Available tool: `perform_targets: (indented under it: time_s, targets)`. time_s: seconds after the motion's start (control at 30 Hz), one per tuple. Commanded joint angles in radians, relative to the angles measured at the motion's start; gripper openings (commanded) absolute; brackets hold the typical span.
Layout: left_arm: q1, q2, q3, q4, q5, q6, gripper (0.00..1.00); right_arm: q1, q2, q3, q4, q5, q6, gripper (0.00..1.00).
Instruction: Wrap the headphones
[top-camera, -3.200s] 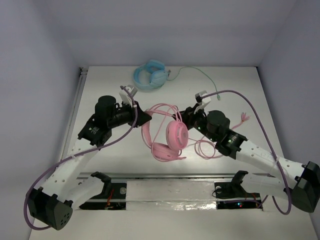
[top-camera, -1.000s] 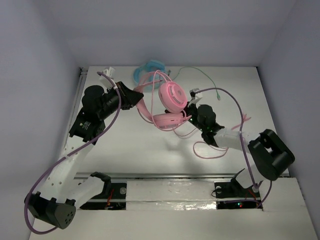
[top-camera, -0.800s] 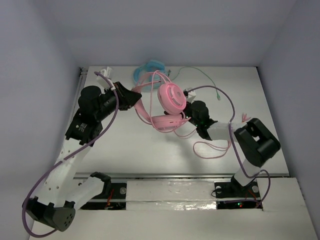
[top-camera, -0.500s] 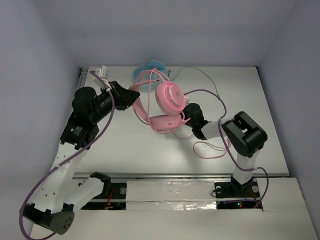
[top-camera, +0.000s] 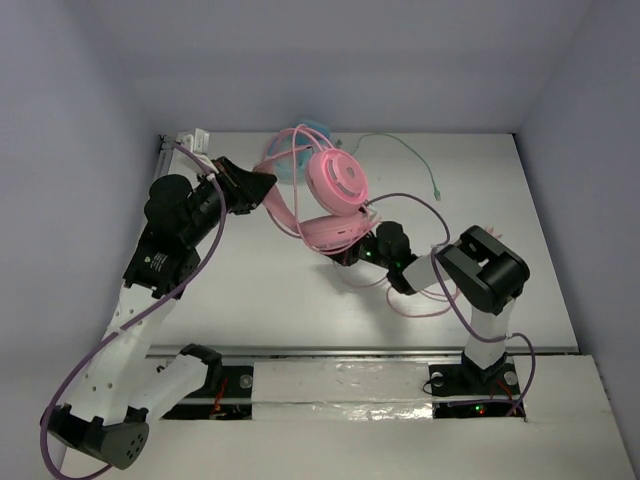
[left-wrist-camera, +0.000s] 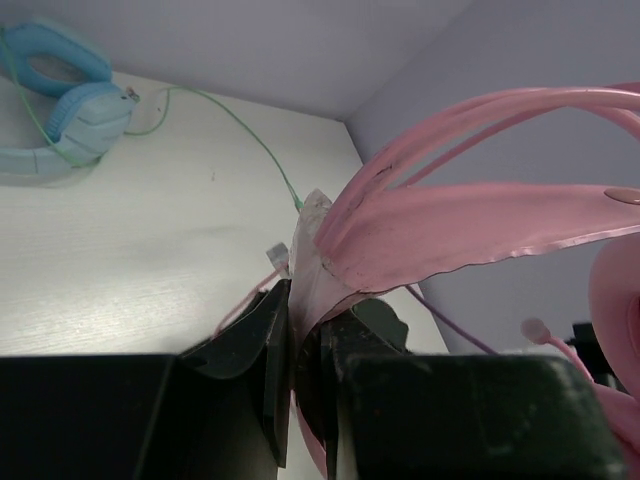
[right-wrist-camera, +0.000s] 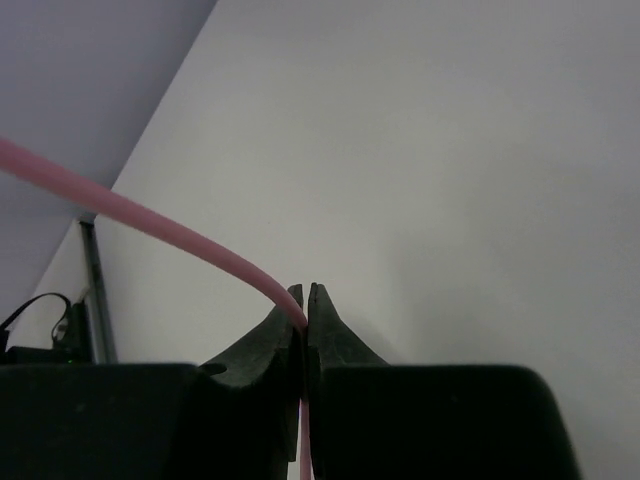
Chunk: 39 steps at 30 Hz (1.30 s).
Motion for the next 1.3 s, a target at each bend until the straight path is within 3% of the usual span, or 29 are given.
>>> perform_targets:
  time_s: [0.0,0.1,0.27,0.4,0.63,0.77,0.93,1.27]
  targets:
    - [0.002,-0.038,0.004,0.176,-0.118,-0.074,0.00,0.076,-0.089,-0.036,0.063,0.049,0.051,0.00]
    - [0.002,-0.047,-0.019,0.203,-0.322,-0.070,0.00,0.149,-0.161,-0.057,-0.071,0.175,0.055,0.00]
    - [0.002,-0.025,-0.067,0.254,-0.422,-0.092,0.00,0.249,-0.320,-0.166,-0.203,0.272,0.097,0.00]
    - [0.002,-0.002,-0.123,0.271,-0.495,-0.097,0.00,0.408,-0.452,-0.206,-0.360,0.362,0.127,0.00]
    - [0.002,0.024,-0.214,0.271,-0.603,-0.083,0.00,0.687,-0.589,-0.076,-0.792,0.618,0.158,0.00]
    - [0.002,0.007,-0.258,0.245,-0.655,-0.057,0.00,0.807,-0.603,0.016,-0.935,0.695,0.175,0.00]
    - [-0.082,-0.033,-0.347,0.193,-0.779,-0.031,0.00,0.889,-0.597,0.179,-1.241,0.826,0.145,0.00]
    - [-0.324,-0.038,-0.524,0.072,-0.907,-0.083,0.00,0.889,-0.655,0.394,-1.483,0.953,-0.044,0.00]
